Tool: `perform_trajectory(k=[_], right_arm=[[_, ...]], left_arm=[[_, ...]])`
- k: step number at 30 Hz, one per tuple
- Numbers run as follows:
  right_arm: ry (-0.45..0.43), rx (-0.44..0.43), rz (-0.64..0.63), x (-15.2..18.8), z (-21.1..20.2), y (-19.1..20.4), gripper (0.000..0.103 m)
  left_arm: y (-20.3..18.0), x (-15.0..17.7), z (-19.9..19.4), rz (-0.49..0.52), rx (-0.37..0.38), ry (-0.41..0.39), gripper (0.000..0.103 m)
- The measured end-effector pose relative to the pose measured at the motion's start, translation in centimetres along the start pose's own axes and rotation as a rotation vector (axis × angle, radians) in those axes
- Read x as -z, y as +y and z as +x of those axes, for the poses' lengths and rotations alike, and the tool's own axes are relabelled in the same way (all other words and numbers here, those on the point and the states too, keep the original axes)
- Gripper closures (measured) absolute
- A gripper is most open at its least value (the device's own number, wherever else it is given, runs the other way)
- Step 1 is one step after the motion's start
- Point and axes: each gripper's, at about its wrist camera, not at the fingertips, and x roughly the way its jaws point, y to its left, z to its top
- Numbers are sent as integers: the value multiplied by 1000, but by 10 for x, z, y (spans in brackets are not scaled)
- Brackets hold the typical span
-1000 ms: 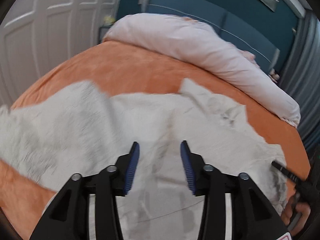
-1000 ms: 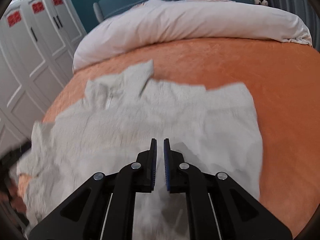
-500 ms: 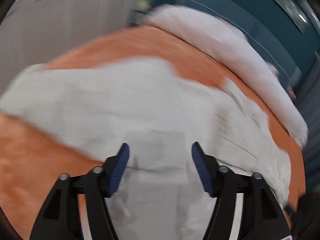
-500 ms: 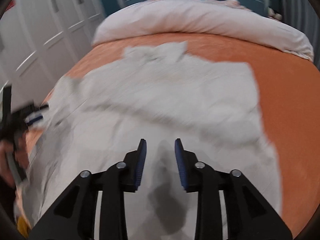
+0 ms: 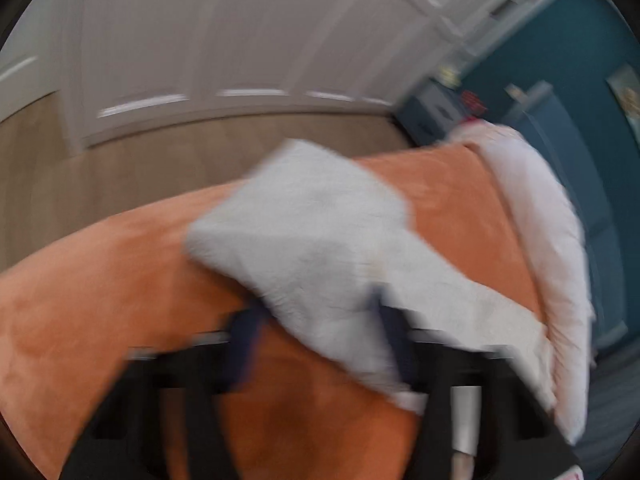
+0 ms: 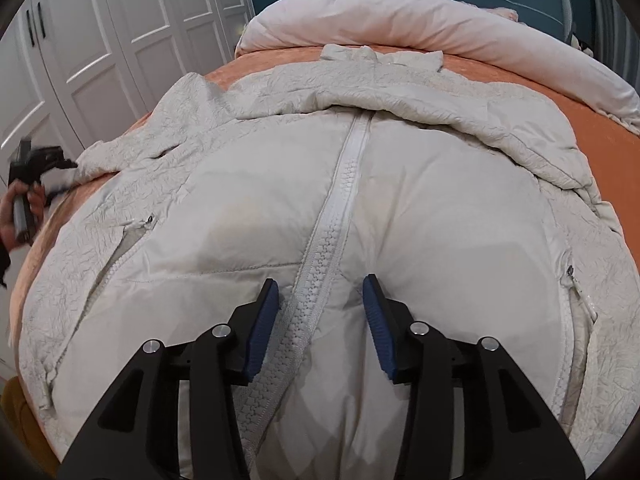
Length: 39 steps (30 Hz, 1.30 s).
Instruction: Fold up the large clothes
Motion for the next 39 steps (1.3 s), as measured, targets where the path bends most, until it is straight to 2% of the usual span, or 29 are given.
perform_trajectory(k=[1, 2, 5, 7, 8, 10, 13, 15, 16, 17, 19, 20, 22, 23, 24, 26, 29, 31, 33, 35, 39], right_arm=[[-2, 1, -9, 0, 1, 1, 56], [-4, 1, -13, 1, 1, 2, 55], [-15, -5, -15, 4, 2, 2, 53], [-20, -21, -3, 4, 1, -1, 53], [-23, -31, 5, 4, 0, -3, 53], [-28, -46, 17, 4, -1, -5, 53], [-36, -74, 39, 4, -3, -9, 53], [-43, -96, 58, 4, -5, -12, 53], [-48, -113, 72, 4, -6, -15, 53], [-53, -123, 85, 5, -8, -16, 53], [-62, -148, 119, 5, -13, -22, 53], [-69, -162, 140, 6, -17, -26, 53], [-87, -192, 184, 10, -28, -36, 48], [-90, -204, 201, 11, -33, -41, 47], [-93, -210, 216, 13, -39, -46, 45], [-94, -217, 238, 14, -51, -59, 45], [-115, -184, 281, 3, -67, -81, 45], [-137, -128, 289, -20, -76, -98, 43], [-168, -105, 311, -44, -78, -117, 42], [-178, -90, 361, -71, -68, -138, 35], [-101, -36, 398, -118, -17, -169, 34]], left_arm=[[-7, -6, -5, 22, 12, -1, 103], [-22, -9, -14, 59, 26, -26, 103], [-100, -4, -57, 244, 97, -133, 103], [-163, 13, -88, 375, 170, -187, 103], [-205, 28, -106, 456, 234, -206, 103], [-267, 64, -123, 564, 323, -205, 103], [-368, 152, -131, 728, 465, -112, 103], [-402, 205, -120, 801, 495, -48, 100], [-418, 235, -108, 837, 492, -14, 95], [-431, 274, -90, 879, 477, 45, 86], [-440, 327, -59, 938, 415, 141, 77], [-442, 357, -36, 978, 353, 199, 76], [-436, 381, -16, 1004, 302, 253, 75], [-429, 384, -10, 995, 308, 283, 72], [-422, 381, -10, 974, 332, 307, 69], [-400, 367, -24, 935, 386, 320, 46], [-364, 333, -45, 935, 417, 263, 31], [-336, 307, -51, 942, 364, 196, 26], [-309, 286, -45, 917, 287, 168, 26], [-285, 260, -31, 844, 204, 162, 26], [-240, 224, 2, 669, 102, 167, 27]])
